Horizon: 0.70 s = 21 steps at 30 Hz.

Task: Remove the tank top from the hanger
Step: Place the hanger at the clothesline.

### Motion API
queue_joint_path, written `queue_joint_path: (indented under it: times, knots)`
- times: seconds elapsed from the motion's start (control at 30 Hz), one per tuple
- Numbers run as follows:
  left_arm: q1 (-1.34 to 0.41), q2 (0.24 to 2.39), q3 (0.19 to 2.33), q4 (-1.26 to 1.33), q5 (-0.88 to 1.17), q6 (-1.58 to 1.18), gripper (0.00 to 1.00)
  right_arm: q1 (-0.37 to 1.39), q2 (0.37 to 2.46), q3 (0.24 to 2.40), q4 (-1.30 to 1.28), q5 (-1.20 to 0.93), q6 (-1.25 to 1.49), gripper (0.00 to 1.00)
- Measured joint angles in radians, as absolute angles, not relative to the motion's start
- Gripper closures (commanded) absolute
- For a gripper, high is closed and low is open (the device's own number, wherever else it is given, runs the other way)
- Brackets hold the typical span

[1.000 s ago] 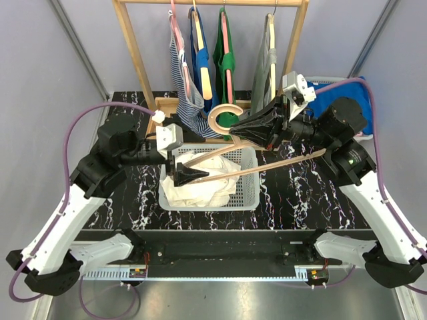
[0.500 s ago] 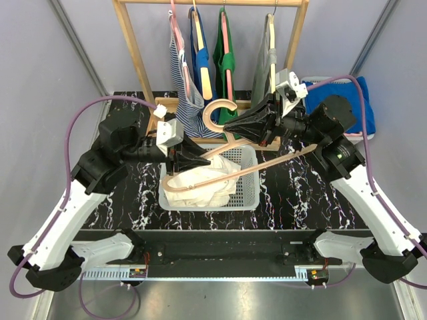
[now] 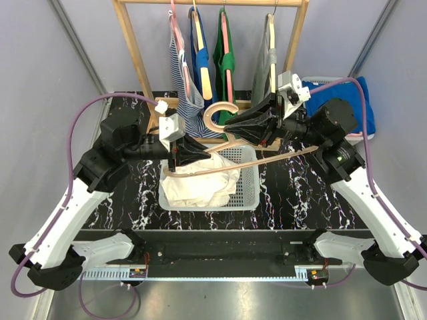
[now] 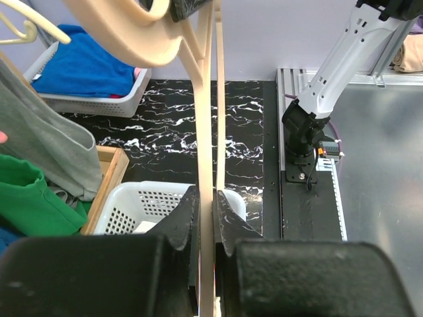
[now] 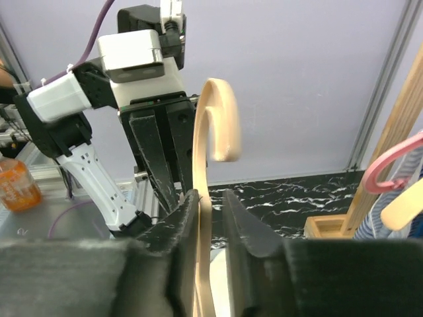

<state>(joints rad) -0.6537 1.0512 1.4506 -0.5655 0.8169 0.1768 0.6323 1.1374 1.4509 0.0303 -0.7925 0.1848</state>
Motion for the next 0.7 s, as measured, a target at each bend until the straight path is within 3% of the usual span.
queue_joint_path:
  times: [0.1, 0.23, 0.37, 0.7]
  knots:
    - [-0.657, 1.048, 1.444, -0.572, 0.792, 0.184, 1.00, 0.633, 1.128, 1.429, 0.041, -0.744, 0.179, 0.19]
    - [-0.659, 1.025, 1.444, -0.598, 0.692, 0.217, 1.00, 0.633, 1.106, 1.402, 0.023, -0.640, 0.144, 0.08]
    - [-0.653, 0.968, 1.455, -0.634, 0.588, 0.273, 1.00, 0.633, 1.050, 1.374, -0.003, -0.532, 0.103, 0.00]
    - [-0.610, 0.804, 1.562, -0.696, 0.404, 0.374, 1.00, 0.633, 0.863, 1.351, -0.060, -0.337, 0.007, 0.00]
